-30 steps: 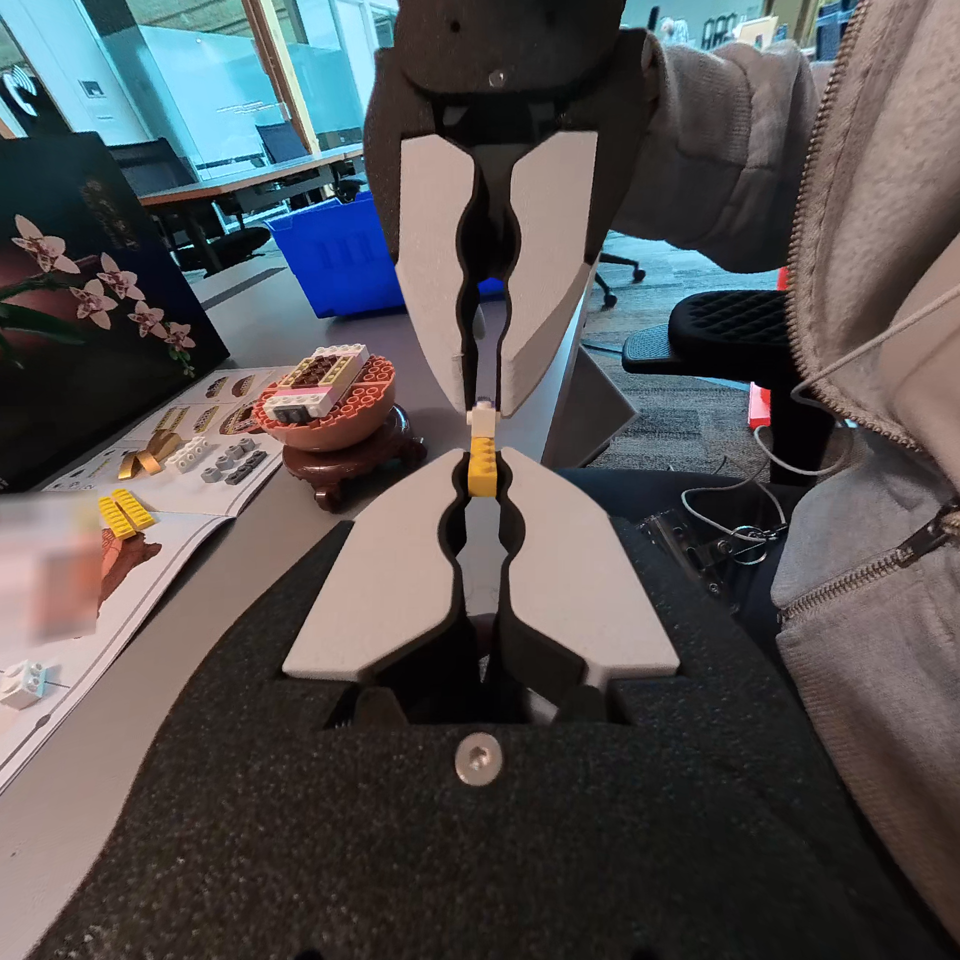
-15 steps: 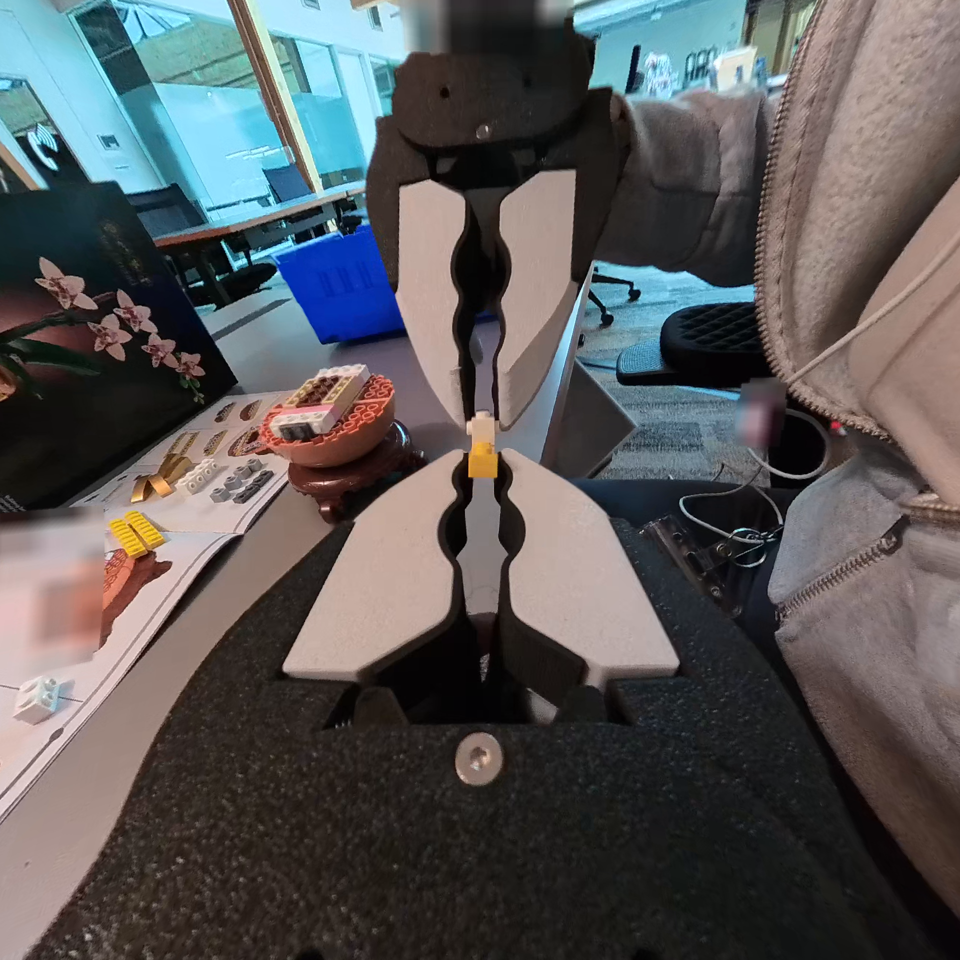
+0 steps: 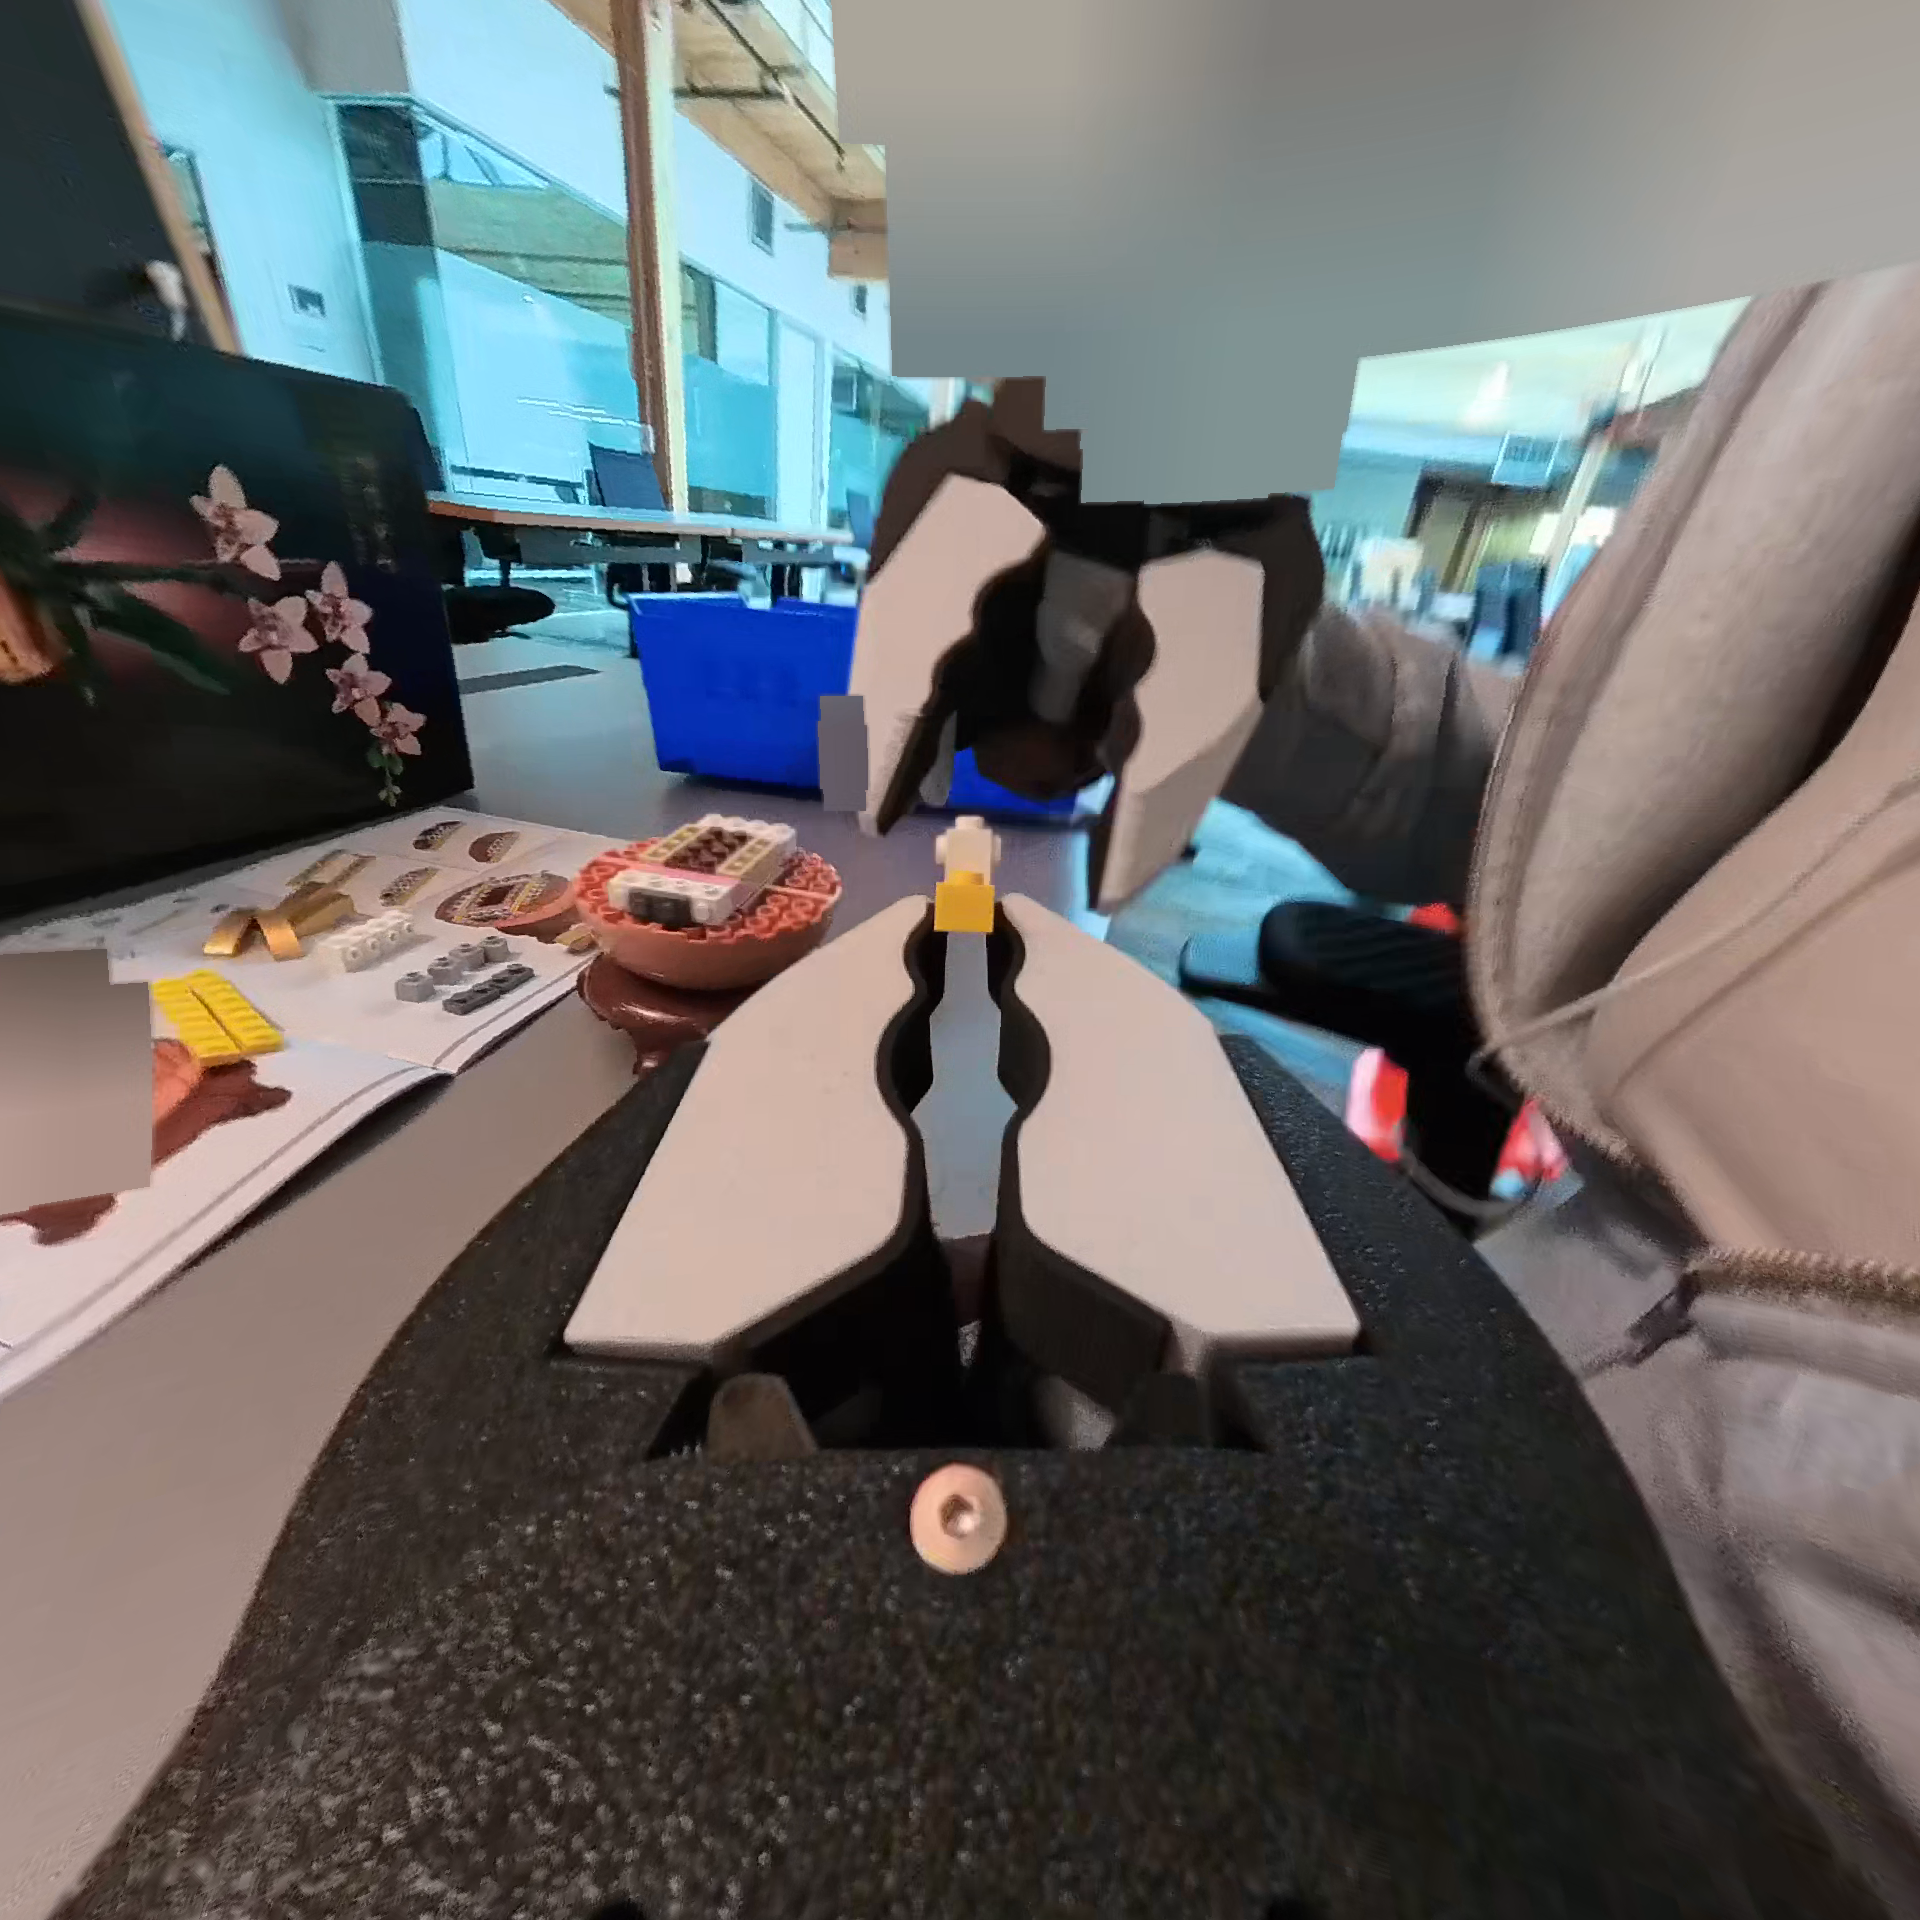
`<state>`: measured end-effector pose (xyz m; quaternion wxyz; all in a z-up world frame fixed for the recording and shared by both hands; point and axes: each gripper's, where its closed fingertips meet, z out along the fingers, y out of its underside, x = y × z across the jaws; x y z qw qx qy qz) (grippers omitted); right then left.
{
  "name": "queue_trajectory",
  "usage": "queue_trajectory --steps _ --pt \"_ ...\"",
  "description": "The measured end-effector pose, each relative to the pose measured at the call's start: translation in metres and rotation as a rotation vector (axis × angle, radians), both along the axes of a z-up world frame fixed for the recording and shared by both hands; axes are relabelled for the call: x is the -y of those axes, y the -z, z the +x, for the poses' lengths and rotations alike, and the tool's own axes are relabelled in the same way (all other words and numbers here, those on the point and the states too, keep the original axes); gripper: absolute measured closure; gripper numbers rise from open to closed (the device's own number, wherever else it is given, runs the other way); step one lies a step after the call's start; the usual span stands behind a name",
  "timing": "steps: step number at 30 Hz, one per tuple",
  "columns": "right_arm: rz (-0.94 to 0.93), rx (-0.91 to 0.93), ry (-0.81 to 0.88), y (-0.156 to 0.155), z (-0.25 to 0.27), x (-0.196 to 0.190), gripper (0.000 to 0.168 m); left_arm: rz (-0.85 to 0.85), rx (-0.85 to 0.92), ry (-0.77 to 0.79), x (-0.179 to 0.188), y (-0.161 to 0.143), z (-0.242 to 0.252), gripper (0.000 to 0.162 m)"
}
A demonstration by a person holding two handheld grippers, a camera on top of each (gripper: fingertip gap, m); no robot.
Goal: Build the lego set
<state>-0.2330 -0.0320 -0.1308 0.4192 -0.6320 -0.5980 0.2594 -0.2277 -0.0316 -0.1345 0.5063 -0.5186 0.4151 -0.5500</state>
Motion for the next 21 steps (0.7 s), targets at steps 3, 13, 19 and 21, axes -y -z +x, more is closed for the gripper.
queue_trajectory --steps 3,13,19,21 --pt "0.178 -0.072 0.048 -0.017 0.003 -0.015 0.117 -0.318 0.195 0.036 -0.017 -0.020 -0.011 0.155" --pt "0.772 -0.157 -0.013 -0.064 -0.014 -0.034 0.119 -0.671 0.408 0.175 -0.028 -0.064 -0.009 0.155" --pt "0.809 -0.132 -0.026 -0.069 -0.013 -0.031 0.141 -0.675 0.413 0.184 -0.021 -0.071 -0.004 0.155" --pt "0.800 -0.129 -0.019 -0.070 -0.011 -0.030 0.142 -0.663 0.402 0.177 -0.019 -0.072 -0.003 0.155"
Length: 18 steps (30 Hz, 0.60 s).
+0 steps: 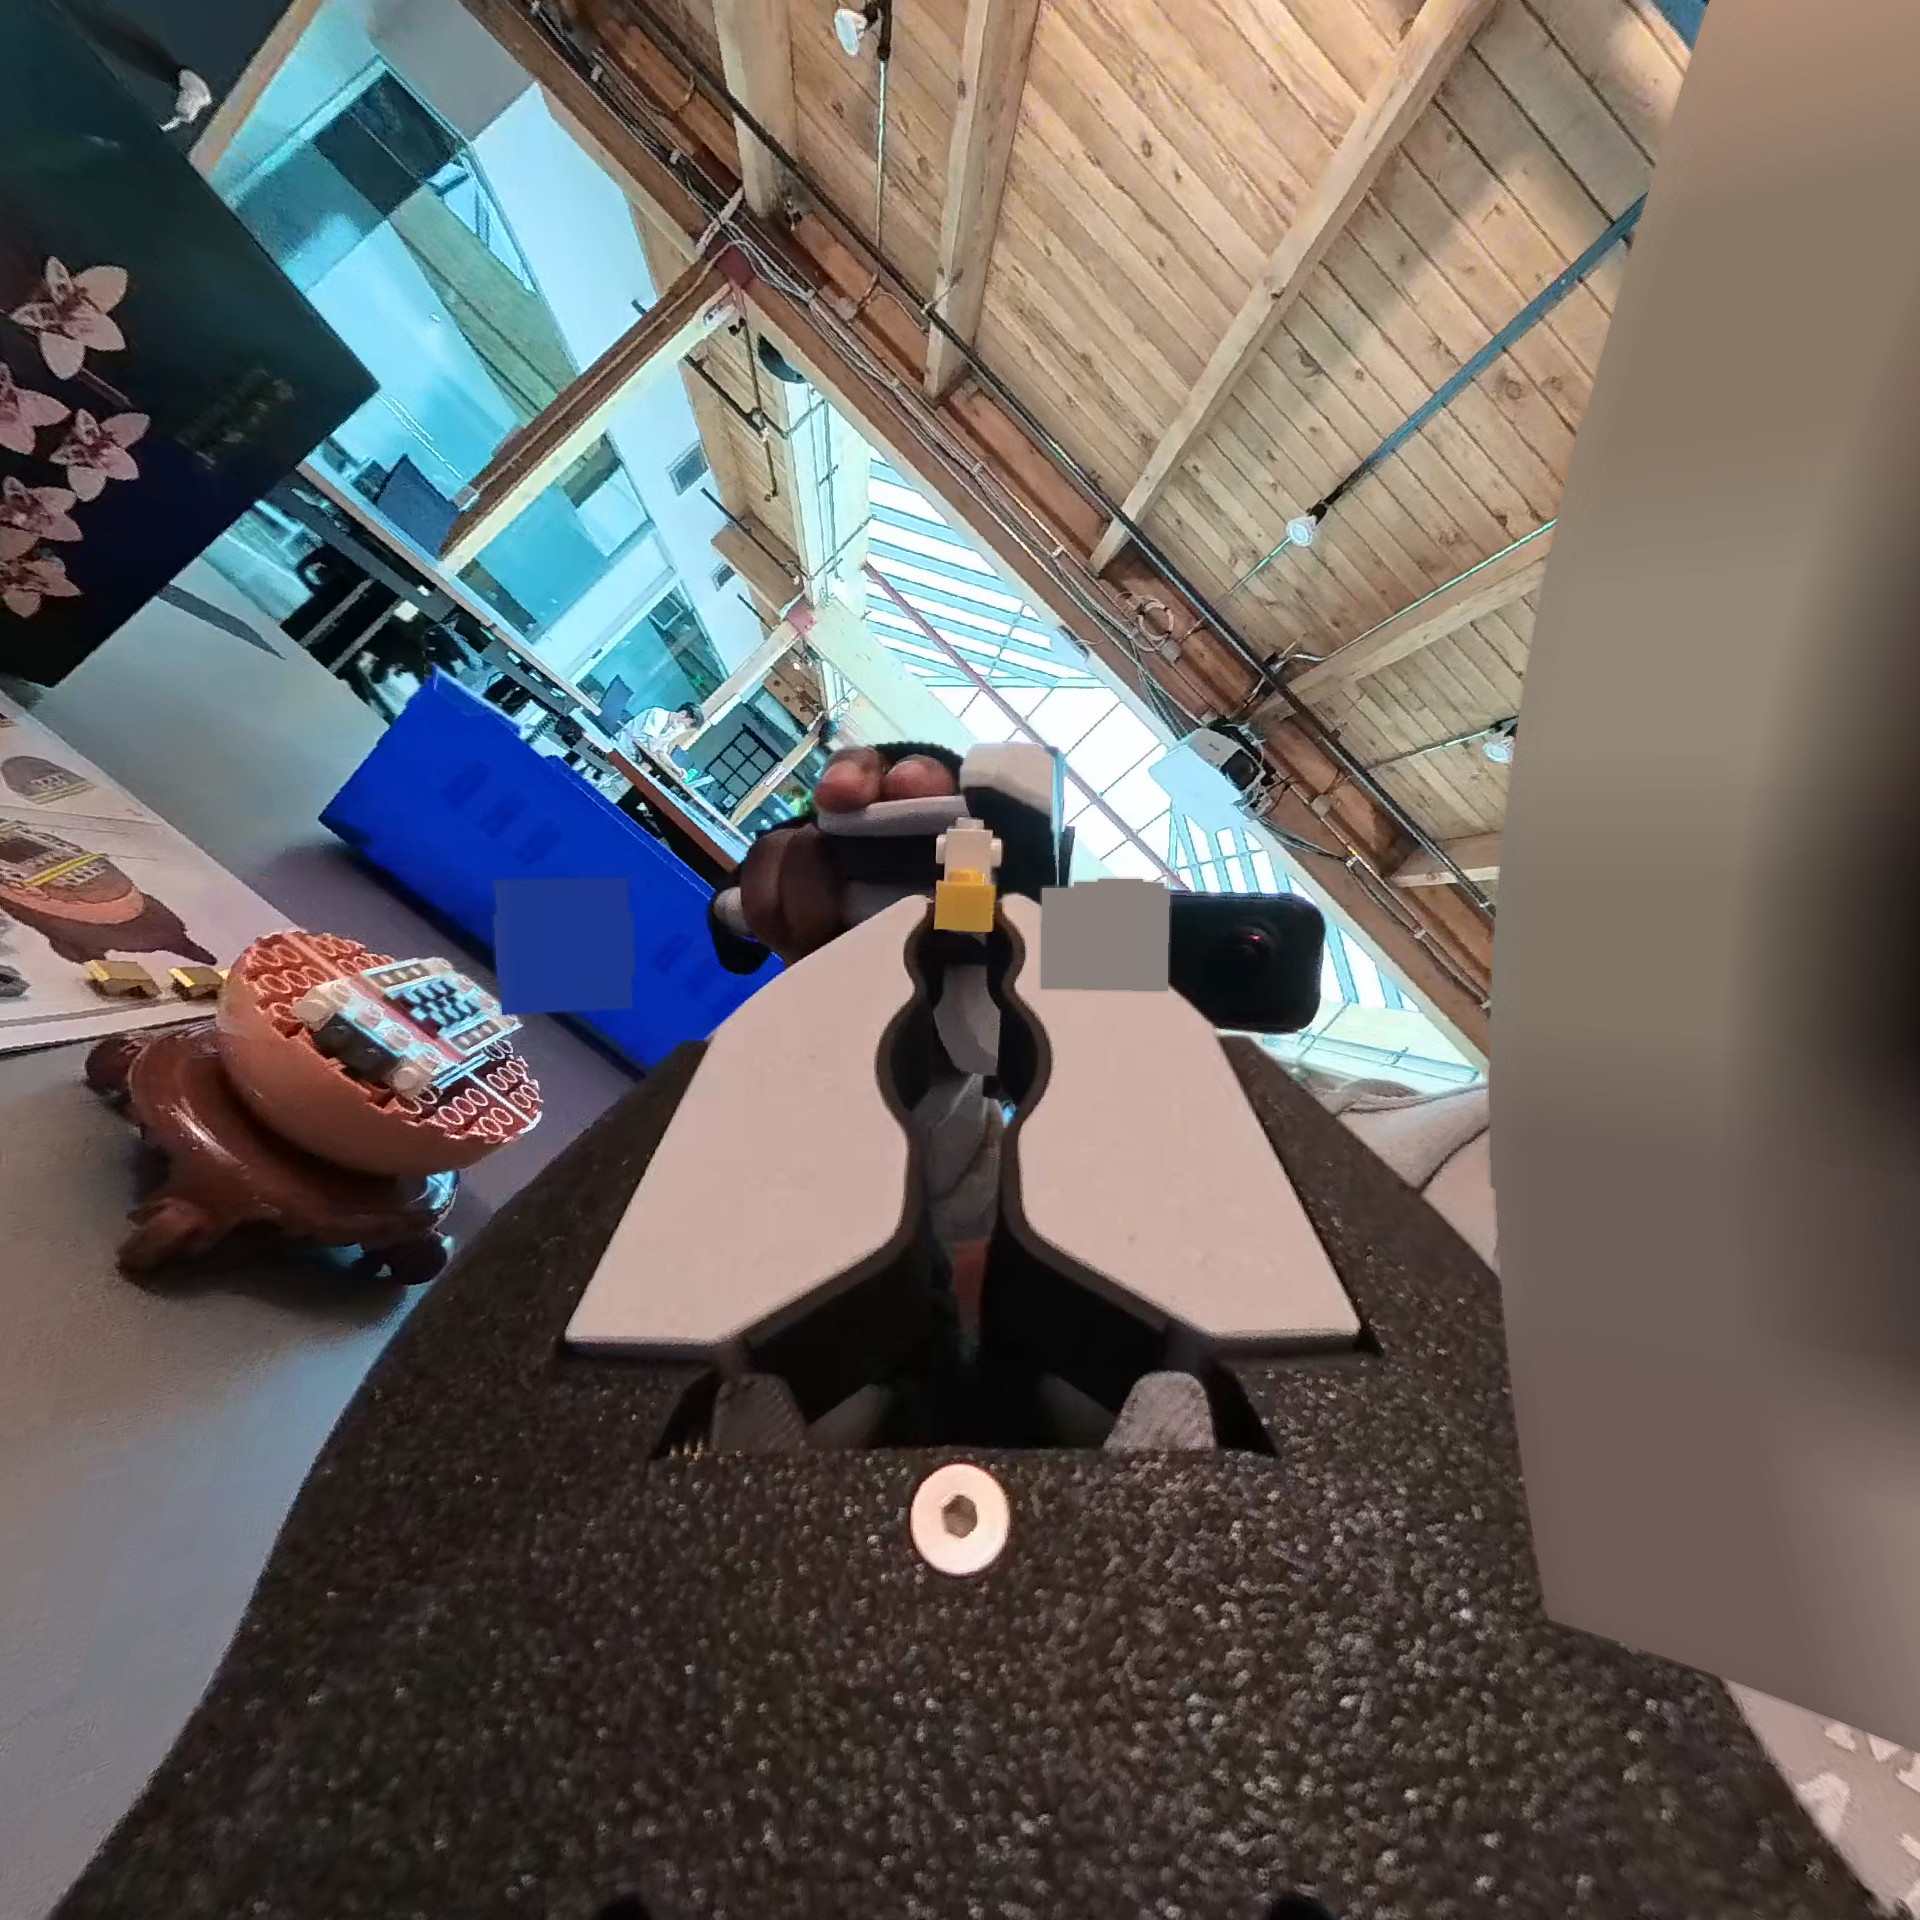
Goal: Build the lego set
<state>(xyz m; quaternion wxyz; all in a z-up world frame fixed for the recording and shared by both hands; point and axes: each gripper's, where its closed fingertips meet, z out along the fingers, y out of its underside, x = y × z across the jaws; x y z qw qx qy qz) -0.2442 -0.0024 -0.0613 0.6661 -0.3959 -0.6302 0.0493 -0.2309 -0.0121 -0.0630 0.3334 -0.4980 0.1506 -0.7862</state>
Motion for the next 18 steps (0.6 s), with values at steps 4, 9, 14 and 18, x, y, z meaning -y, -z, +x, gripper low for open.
queue_trajectory --steps 4,9,14,18 --pt "-0.042 -0.036 0.018 -0.003 0.002 -0.001 0.146 -0.002 0.003 -0.020 -0.001 -0.003 0.001 0.156" --pt "-0.058 -0.080 0.015 -0.009 0.001 -0.001 0.148 0.000 0.025 -0.045 -0.002 -0.008 -0.001 0.155" --pt "-0.023 -0.080 0.007 -0.011 -0.001 0.000 0.150 -0.030 0.051 -0.022 -0.002 -0.009 -0.002 0.155" --pt "-0.032 -0.099 -0.011 -0.008 0.001 0.000 0.147 -0.032 0.041 -0.022 -0.003 -0.009 -0.002 0.156"
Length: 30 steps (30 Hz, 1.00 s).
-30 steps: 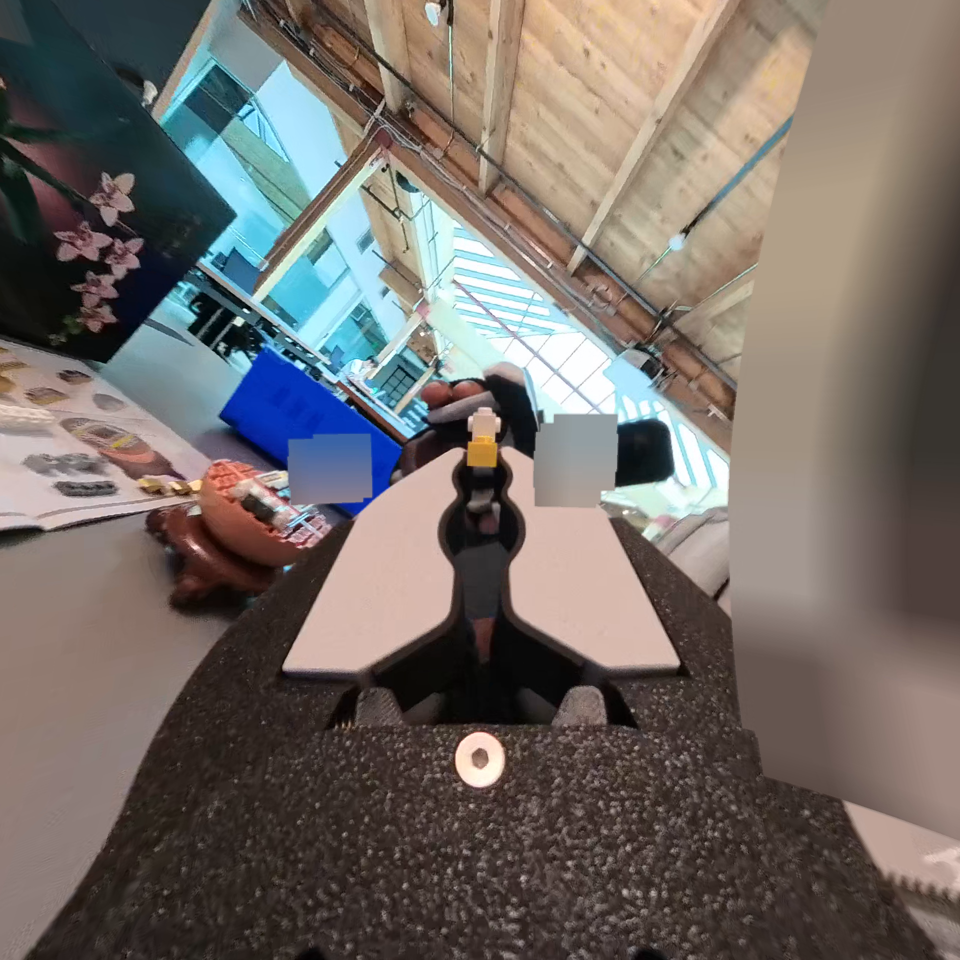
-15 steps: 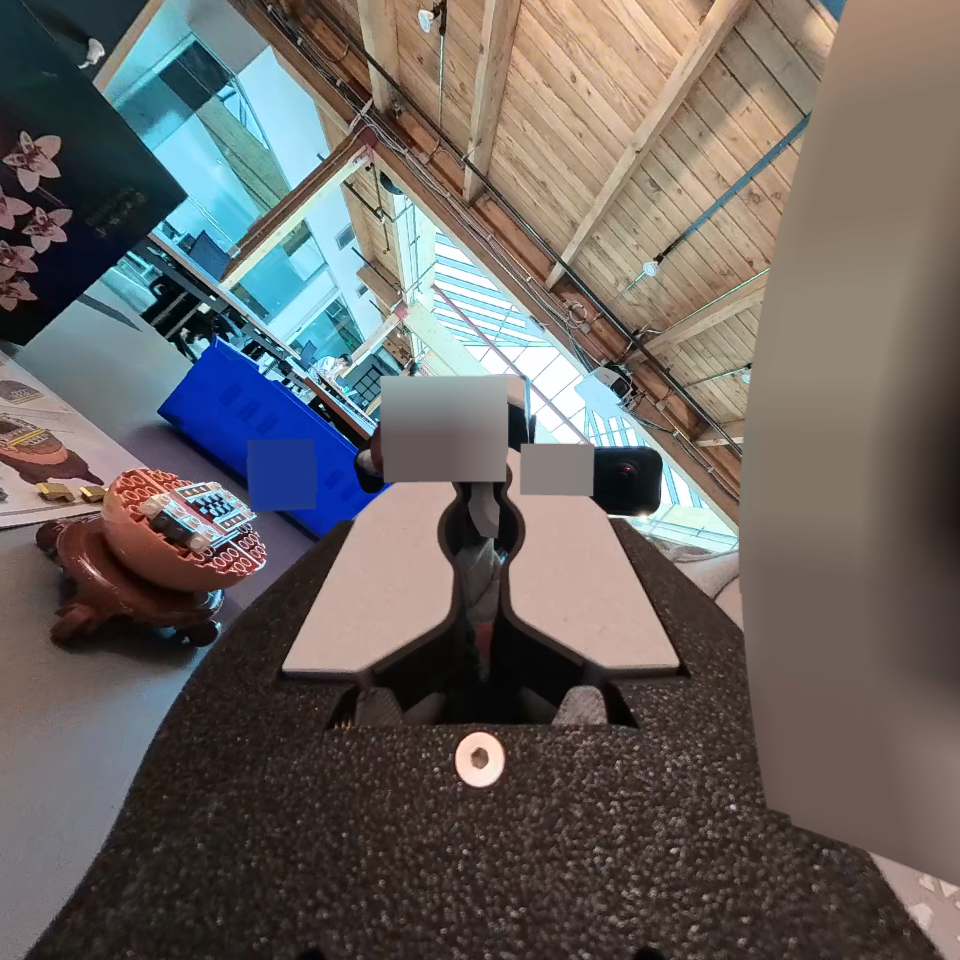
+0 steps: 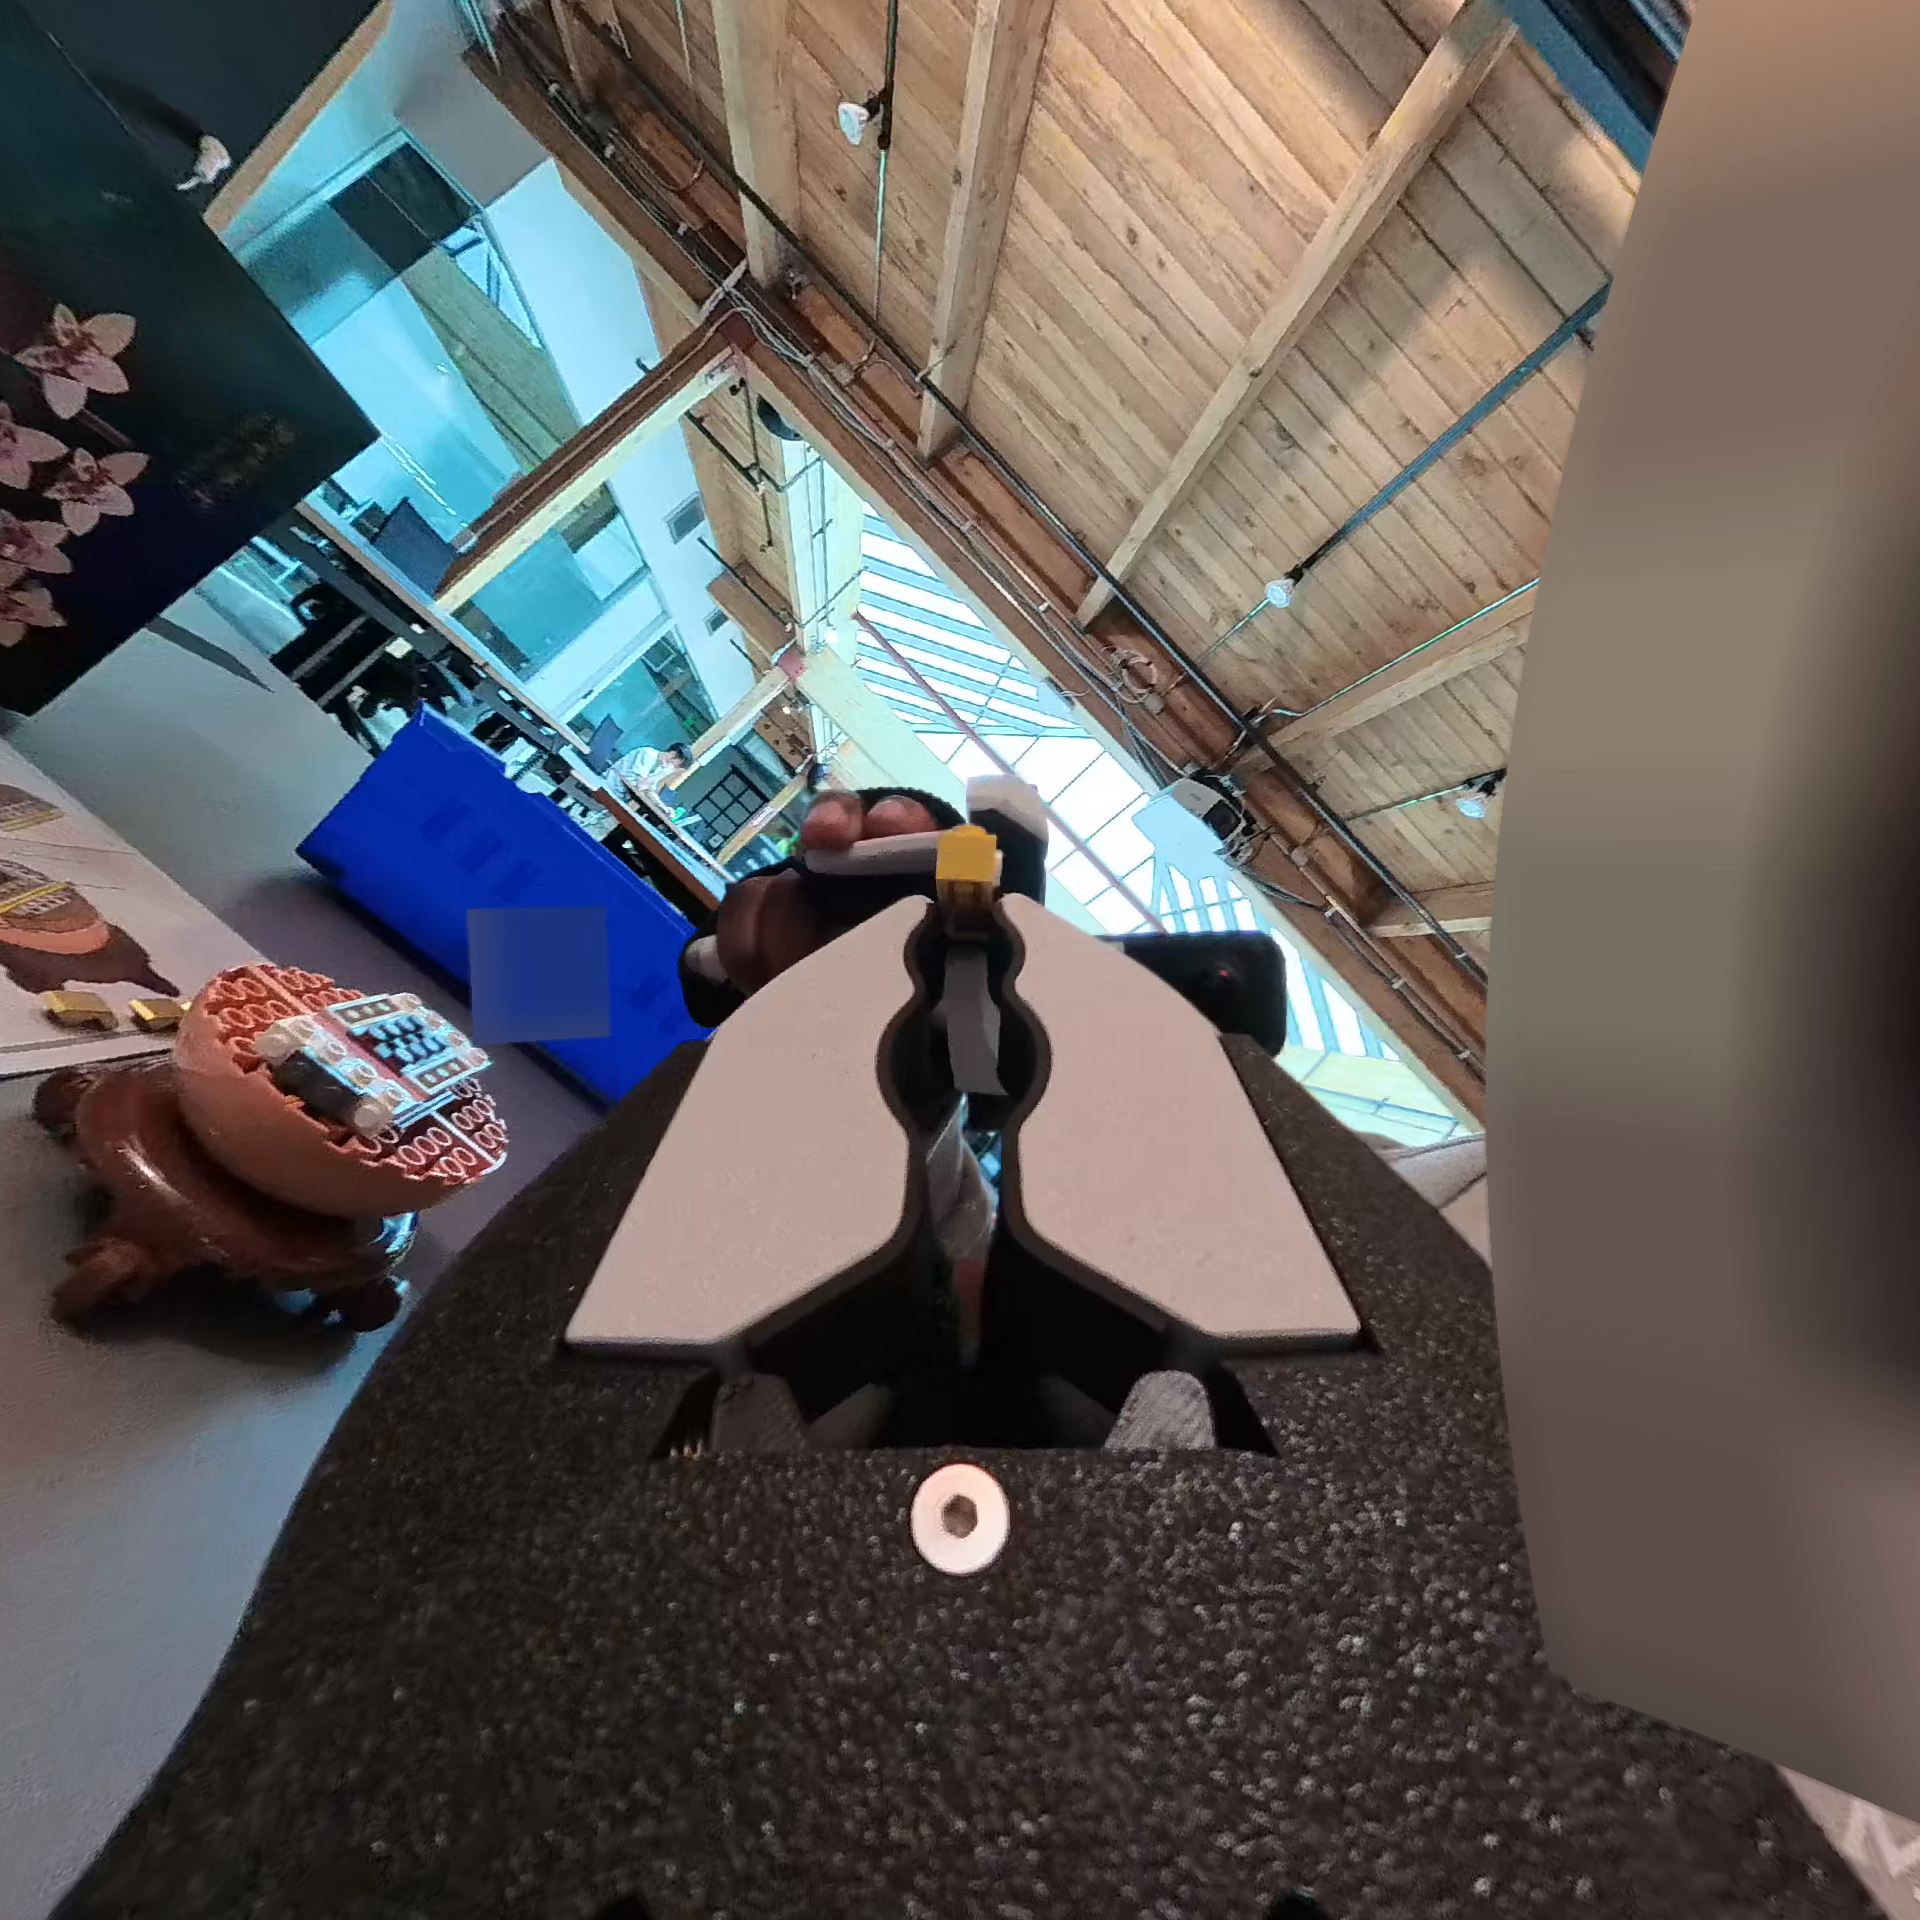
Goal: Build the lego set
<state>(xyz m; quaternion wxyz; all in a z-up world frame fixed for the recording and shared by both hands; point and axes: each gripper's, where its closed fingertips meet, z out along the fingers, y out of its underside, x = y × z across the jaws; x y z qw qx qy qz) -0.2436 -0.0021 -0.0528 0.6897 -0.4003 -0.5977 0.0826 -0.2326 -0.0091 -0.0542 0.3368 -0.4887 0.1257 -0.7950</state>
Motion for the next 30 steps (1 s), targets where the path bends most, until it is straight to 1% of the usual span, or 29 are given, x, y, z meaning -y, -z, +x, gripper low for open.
queue_trajectory --steps 5,10,14,16,17,18,20,21,22,23,25,27,29,30 --pt "-0.004 -0.041 -0.003 -0.006 0.003 0.002 0.150 -0.020 0.025 0.005 0.002 -0.004 0.003 0.156" --pt "-0.031 -0.044 -0.012 -0.003 0.004 0.003 0.150 -0.012 0.008 0.003 0.003 -0.002 0.004 0.155" --pt "-0.008 -0.052 -0.001 -0.001 0.004 0.003 0.150 0.012 0.001 0.002 0.002 0.000 0.005 0.155" --pt "-0.024 -0.045 -0.006 0.002 0.004 0.004 0.147 0.026 -0.008 0.016 0.002 0.002 0.004 0.155" --pt "-0.051 -0.050 -0.016 0.003 0.005 0.006 0.134 0.030 -0.003 0.025 0.002 0.002 0.003 0.155" --pt "-0.082 -0.083 -0.015 0.000 0.007 0.005 0.127 0.035 0.010 0.033 0.002 0.002 0.001 0.155" --pt "-0.200 -0.203 -0.042 -0.008 0.015 0.006 0.128 0.054 0.039 0.016 -0.003 0.000 -0.006 0.155" --pt "-0.284 -0.275 -0.067 -0.012 0.017 0.007 0.131 0.083 0.046 -0.023 -0.006 0.000 -0.010 0.155" --pt "-0.371 -0.342 -0.070 -0.014 0.020 0.006 0.137 0.120 0.034 -0.063 -0.009 0.001 -0.013 0.156" --pt "-0.452 -0.385 -0.051 -0.012 0.021 0.002 0.140 0.161 0.010 -0.090 -0.011 0.003 -0.014 0.155" --pt "-0.562 -0.382 -0.068 -0.004 0.016 0.003 0.139 0.216 -0.017 -0.109 -0.011 0.005 -0.015 0.155" --pt "-0.626 -0.363 -0.088 0.003 0.011 0.004 0.142 0.242 -0.020 -0.111 -0.009 0.003 -0.016 0.155" --pt "-0.668 -0.352 -0.071 0.009 0.008 0.000 0.151 0.271 -0.040 -0.117 -0.008 0.004 -0.014 0.155" --pt "-0.669 -0.343 -0.102 0.010 0.006 0.003 0.159 0.282 -0.050 -0.122 -0.007 0.005 -0.014 0.155"
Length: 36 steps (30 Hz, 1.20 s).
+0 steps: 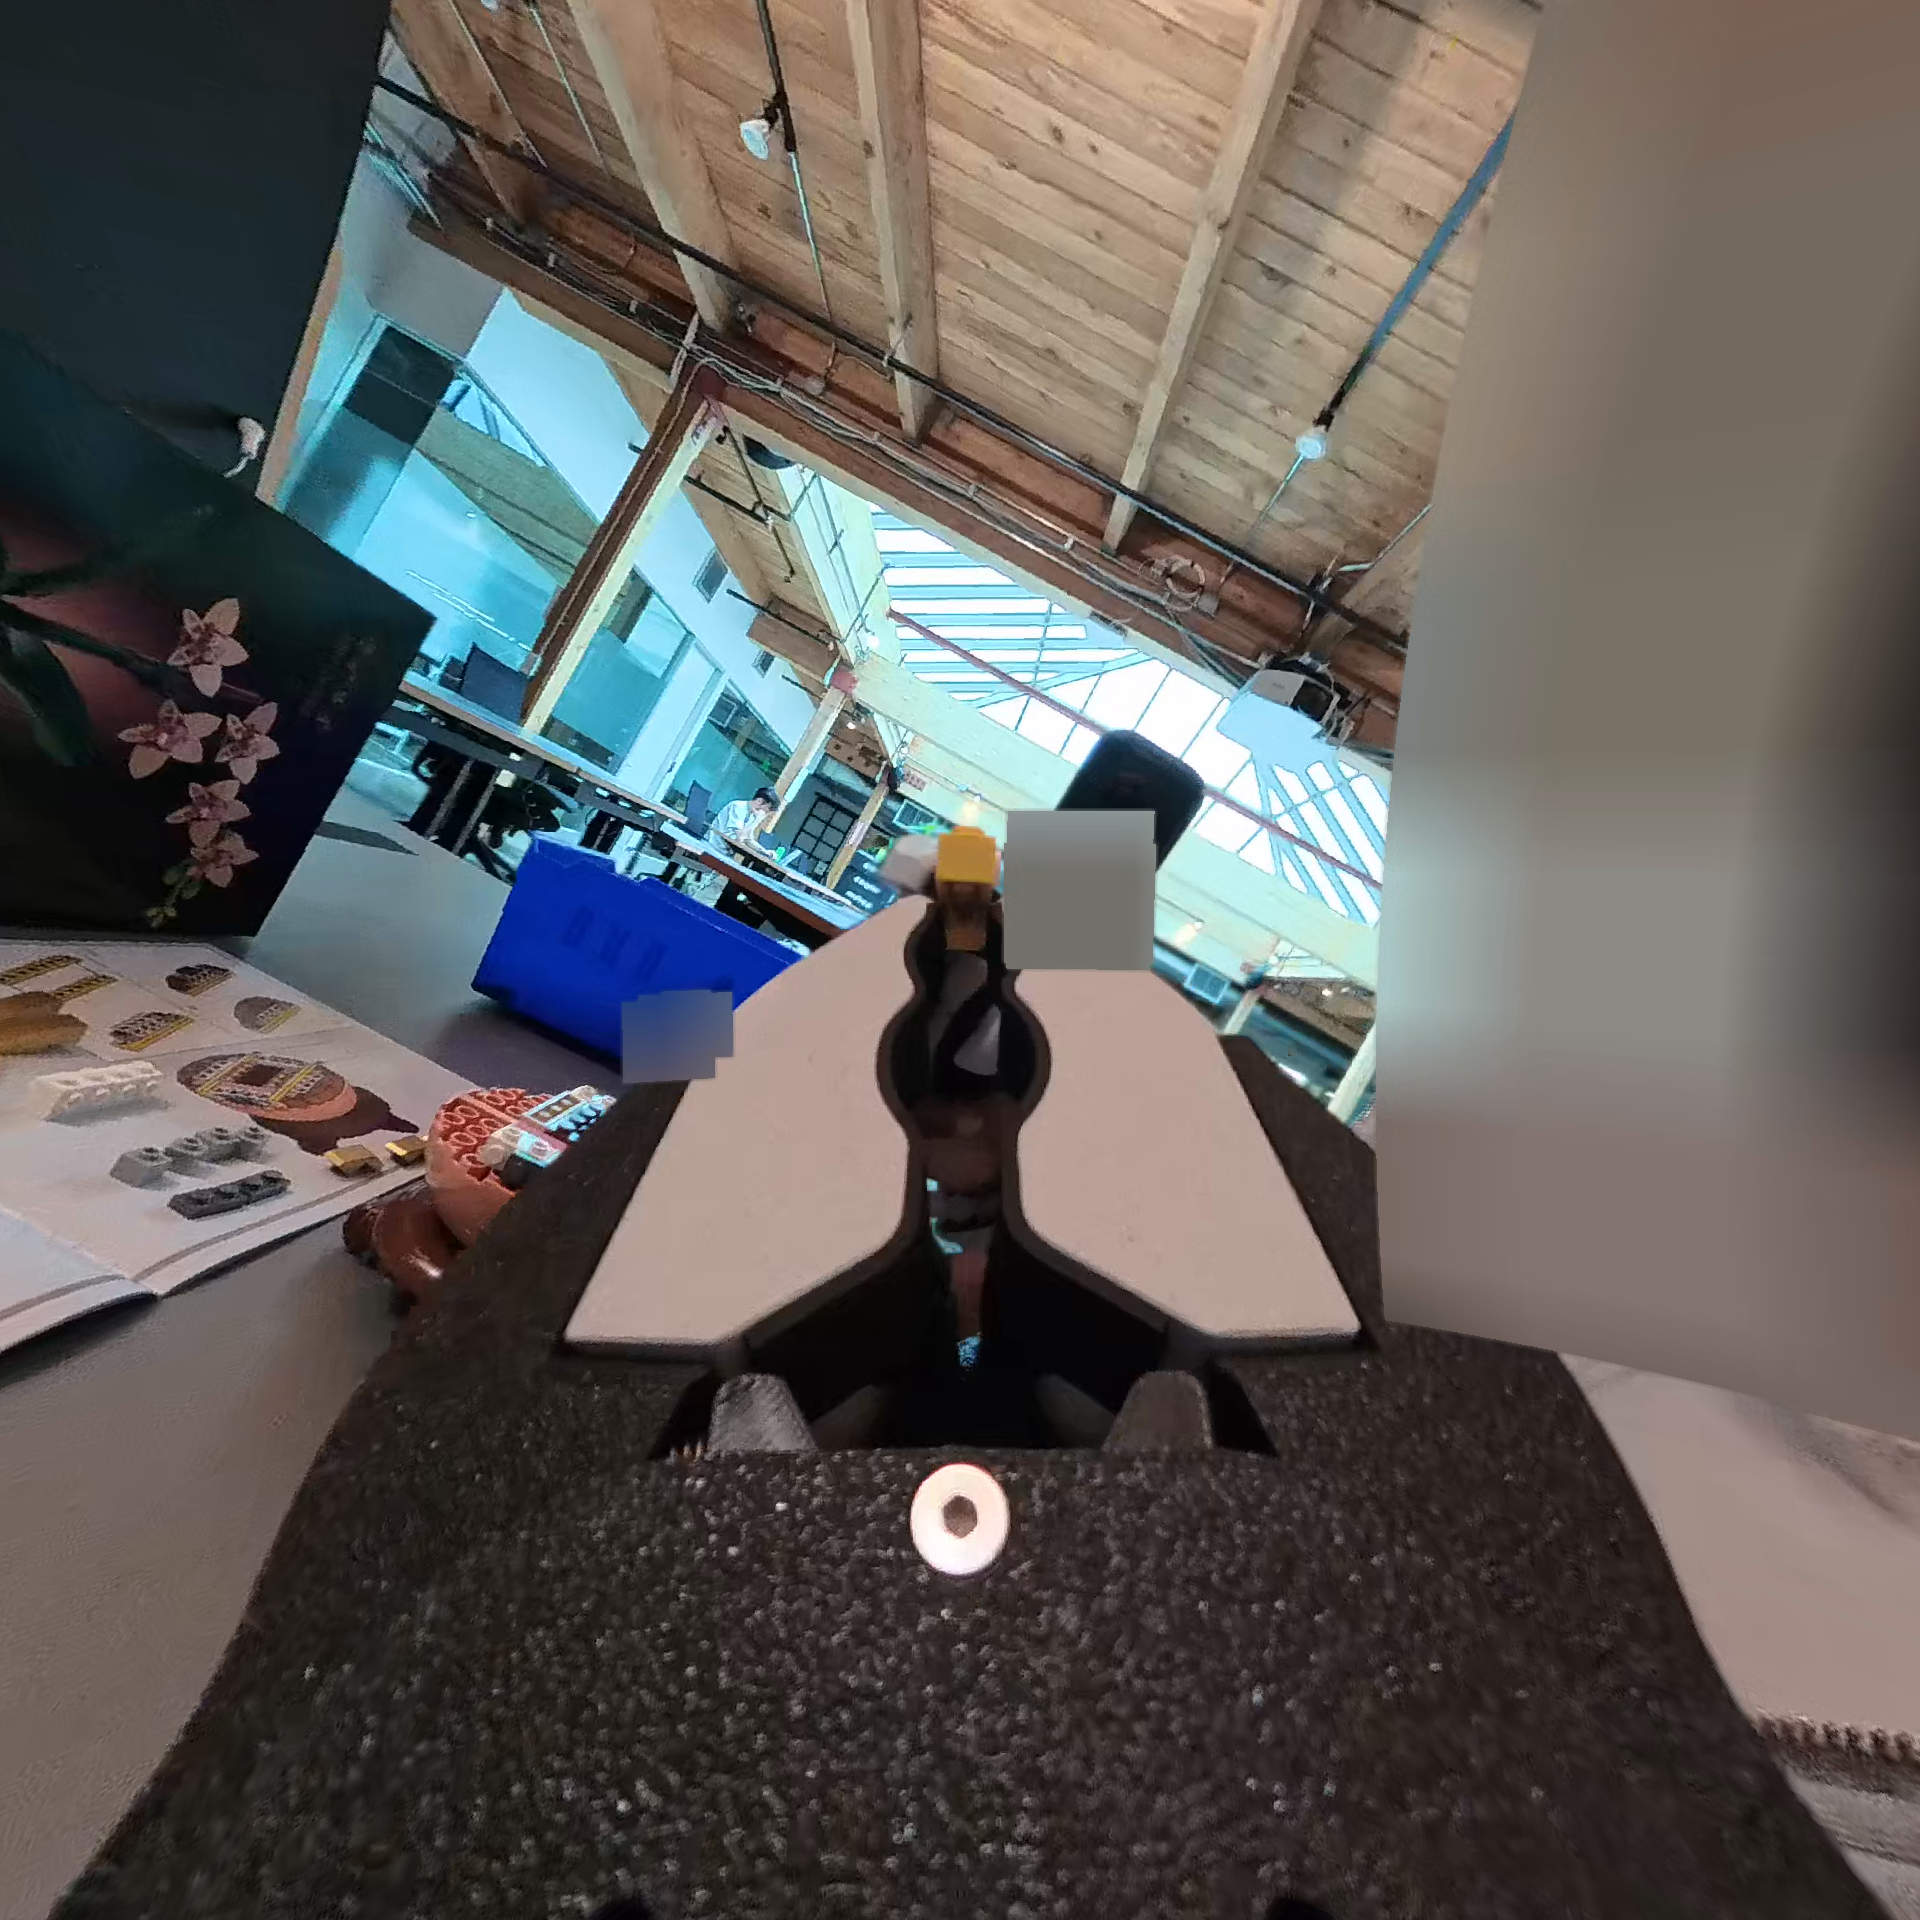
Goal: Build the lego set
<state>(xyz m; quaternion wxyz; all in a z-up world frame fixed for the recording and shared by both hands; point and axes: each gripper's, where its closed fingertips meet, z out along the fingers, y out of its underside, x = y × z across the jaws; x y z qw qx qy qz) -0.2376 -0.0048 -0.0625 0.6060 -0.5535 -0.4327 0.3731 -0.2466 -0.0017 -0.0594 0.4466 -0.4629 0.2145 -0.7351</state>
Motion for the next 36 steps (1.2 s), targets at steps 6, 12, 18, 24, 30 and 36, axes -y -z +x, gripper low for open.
queue_trajectory --steps 6,12,18,24,30,36 --pt "-0.069 -0.080 -0.073 -0.002 0.003 -0.002 0.162 0.102 -0.052 -0.034 0.001 -0.001 0.003 0.155" --pt "-0.170 -0.226 -0.150 -0.014 0.006 -0.016 0.162 0.244 -0.120 -0.068 -0.010 -0.015 0.016 0.155" --pt "-0.050 -0.071 0.246 -0.034 0.035 -0.061 0.141 0.610 -0.540 -0.748 -0.078 -0.005 -0.002 0.155" --pt "-0.097 -0.042 0.378 -0.031 -0.023 -0.062 0.137 1.189 -1.010 -1.434 -0.108 -0.020 -0.025 0.155" --pt "-0.209 -0.117 0.378 -0.022 -0.036 -0.072 0.147 1.324 -1.096 -1.558 -0.108 -0.027 -0.028 0.155" --pt "-0.400 -0.190 0.268 -0.014 -0.040 -0.071 0.151 1.450 -1.142 -1.615 -0.105 -0.023 -0.027 0.155"
